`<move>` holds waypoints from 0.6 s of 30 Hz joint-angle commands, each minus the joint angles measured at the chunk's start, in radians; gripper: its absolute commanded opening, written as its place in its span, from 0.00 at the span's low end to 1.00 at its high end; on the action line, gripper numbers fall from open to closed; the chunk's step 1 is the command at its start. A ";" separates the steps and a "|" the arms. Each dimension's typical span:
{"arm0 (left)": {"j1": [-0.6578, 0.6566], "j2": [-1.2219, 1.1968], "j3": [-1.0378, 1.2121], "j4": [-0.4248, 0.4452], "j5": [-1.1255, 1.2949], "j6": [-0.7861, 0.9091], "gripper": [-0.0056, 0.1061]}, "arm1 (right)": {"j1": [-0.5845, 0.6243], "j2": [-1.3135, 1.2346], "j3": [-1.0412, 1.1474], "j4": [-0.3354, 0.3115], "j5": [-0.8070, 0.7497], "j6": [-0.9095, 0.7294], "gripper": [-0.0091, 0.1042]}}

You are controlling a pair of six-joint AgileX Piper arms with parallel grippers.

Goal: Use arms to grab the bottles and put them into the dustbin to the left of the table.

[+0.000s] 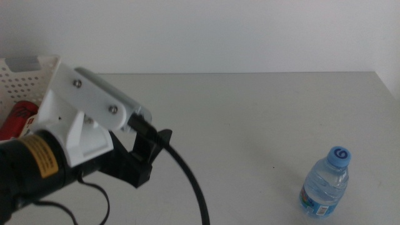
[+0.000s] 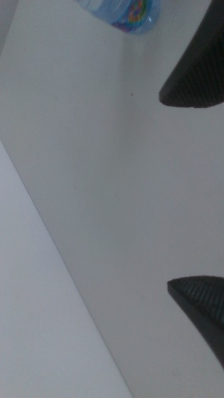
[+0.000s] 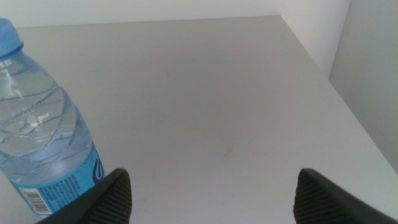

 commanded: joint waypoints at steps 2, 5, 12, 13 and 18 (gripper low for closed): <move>-0.071 -0.058 0.075 0.012 -0.188 -0.030 0.87 | -0.008 -0.022 -0.007 -0.024 -0.057 -0.013 0.67; -0.107 -0.085 0.146 0.012 -0.234 -0.030 0.87 | -0.008 -0.022 -0.007 -0.024 -0.057 -0.013 0.67; -0.111 -0.123 0.199 0.012 -0.227 -0.030 0.87 | -0.008 -0.022 -0.007 -0.024 -0.057 -0.013 0.67; -0.111 -0.123 0.199 0.012 -0.227 -0.030 0.87 | -0.008 -0.022 -0.007 -0.024 -0.057 -0.013 0.67; -0.108 -0.144 0.199 0.012 -0.227 -0.030 0.87 | -0.008 -0.022 -0.007 -0.024 -0.057 -0.013 0.67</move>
